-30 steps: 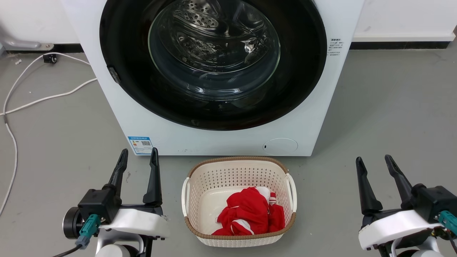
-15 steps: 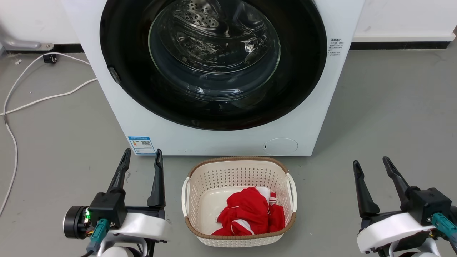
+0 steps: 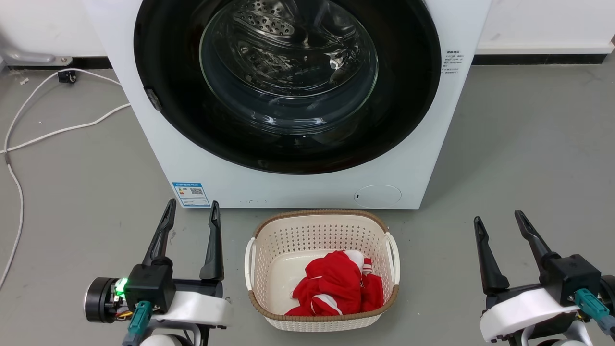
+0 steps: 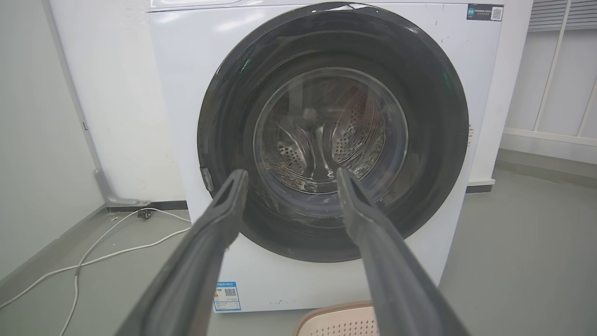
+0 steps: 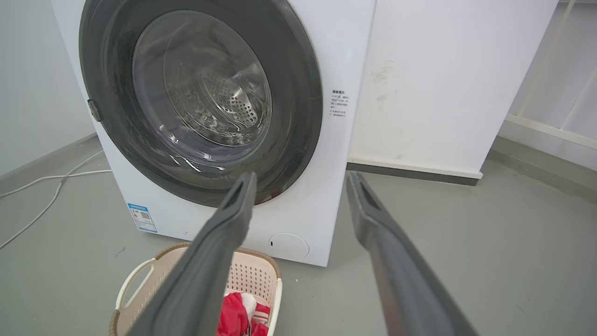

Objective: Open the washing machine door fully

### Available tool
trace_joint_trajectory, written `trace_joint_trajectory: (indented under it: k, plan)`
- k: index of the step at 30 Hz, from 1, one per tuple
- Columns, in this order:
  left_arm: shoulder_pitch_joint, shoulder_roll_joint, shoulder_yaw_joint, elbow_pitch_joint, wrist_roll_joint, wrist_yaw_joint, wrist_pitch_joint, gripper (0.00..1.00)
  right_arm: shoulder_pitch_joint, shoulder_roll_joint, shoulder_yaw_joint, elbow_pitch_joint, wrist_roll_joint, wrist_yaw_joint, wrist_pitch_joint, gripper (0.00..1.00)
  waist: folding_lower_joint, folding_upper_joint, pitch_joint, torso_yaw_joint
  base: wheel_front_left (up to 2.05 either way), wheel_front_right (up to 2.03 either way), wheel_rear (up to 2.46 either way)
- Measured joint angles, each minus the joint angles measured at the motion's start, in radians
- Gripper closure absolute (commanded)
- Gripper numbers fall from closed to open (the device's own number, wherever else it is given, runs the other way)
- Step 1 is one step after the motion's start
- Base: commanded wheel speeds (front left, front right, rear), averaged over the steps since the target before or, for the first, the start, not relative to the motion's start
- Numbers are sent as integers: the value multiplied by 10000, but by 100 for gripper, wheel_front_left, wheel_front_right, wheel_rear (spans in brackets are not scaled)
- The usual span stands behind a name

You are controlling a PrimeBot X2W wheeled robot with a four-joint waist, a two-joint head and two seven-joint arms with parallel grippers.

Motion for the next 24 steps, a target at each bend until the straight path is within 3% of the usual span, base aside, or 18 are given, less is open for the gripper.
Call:
trace_joint_trajectory:
  k: [8,9,10,11,20,22,24]
  plan:
    - [29,-86,92,6,-12,-50,0,0,-9,0,-25,29,48,0,-12,0,0,0,48,-6,0,0,0]
    - [29,-92,98,6,-12,-59,0,0,-12,0,-23,33,46,0,-12,56,0,0,63,-5,0,0,0]
    - [29,-98,111,6,-12,-61,0,0,-19,0,-19,40,46,0,-2,72,0,0,77,-2,0,0,0]
    - [29,-102,117,6,-12,-77,0,0,-27,0,-10,46,48,0,0,100,0,0,85,1,0,0,0]
    - [29,-148,190,17,-13,-92,0,0,-49,2,35,12,397,0,-107,100,0,0,110,21,0,0,0]
    - [29,-151,203,15,-17,-92,0,0,-104,2,31,-27,1070,0,-238,100,0,0,109,24,0,0,0]
    - [29,-165,205,15,-27,-92,0,0,-153,2,63,8,2575,-2,-376,100,0,0,113,30,0,0,0]
